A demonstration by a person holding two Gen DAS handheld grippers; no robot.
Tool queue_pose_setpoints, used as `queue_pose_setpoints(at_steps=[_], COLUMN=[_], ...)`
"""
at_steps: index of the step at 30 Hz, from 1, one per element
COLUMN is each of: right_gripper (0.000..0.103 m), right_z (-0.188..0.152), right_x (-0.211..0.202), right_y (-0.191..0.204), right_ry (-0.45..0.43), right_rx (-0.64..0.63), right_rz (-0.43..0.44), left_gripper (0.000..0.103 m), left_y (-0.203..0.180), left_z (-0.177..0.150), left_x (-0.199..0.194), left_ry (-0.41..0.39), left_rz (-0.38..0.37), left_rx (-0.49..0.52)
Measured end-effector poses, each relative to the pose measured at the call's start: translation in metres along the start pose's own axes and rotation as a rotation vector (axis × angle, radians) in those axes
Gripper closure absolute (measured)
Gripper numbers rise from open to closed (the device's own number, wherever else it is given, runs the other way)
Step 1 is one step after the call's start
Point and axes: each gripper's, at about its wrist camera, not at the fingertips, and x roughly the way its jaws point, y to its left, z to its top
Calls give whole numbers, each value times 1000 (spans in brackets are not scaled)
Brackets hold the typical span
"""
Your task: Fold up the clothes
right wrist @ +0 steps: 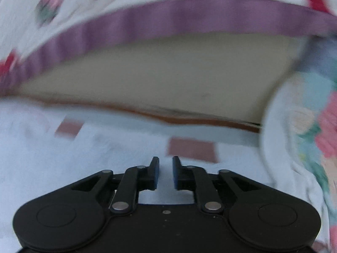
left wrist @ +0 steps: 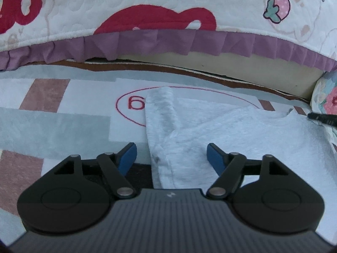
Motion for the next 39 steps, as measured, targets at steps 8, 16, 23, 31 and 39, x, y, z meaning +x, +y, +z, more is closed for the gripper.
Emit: queue_pose_setpoints(at_steps=[8, 16, 23, 31, 39], right_gripper=[73, 65, 60, 99, 64], right_z=[-13, -42, -55, -44, -48], right_x=[-51, -55, -37, -43, -56], right_y=[-86, -92, -69, -72, -88], right_ry=[-40, 5, 33, -34, -40], right_rx=[296, 303, 153, 64, 251], right_rz=[89, 198, 149, 48, -74], left_gripper=[96, 96, 95, 95, 71], left_y=[-21, -21, -28, -30, -46], left_z=[15, 11, 10, 3, -2], left_x=[-20, -3, -7, 0, -36], left_ry=[-81, -34, -46, -23, -118], left_rz=[-8, 79, 97, 123, 181], left_rx=[119, 75, 103, 120, 124])
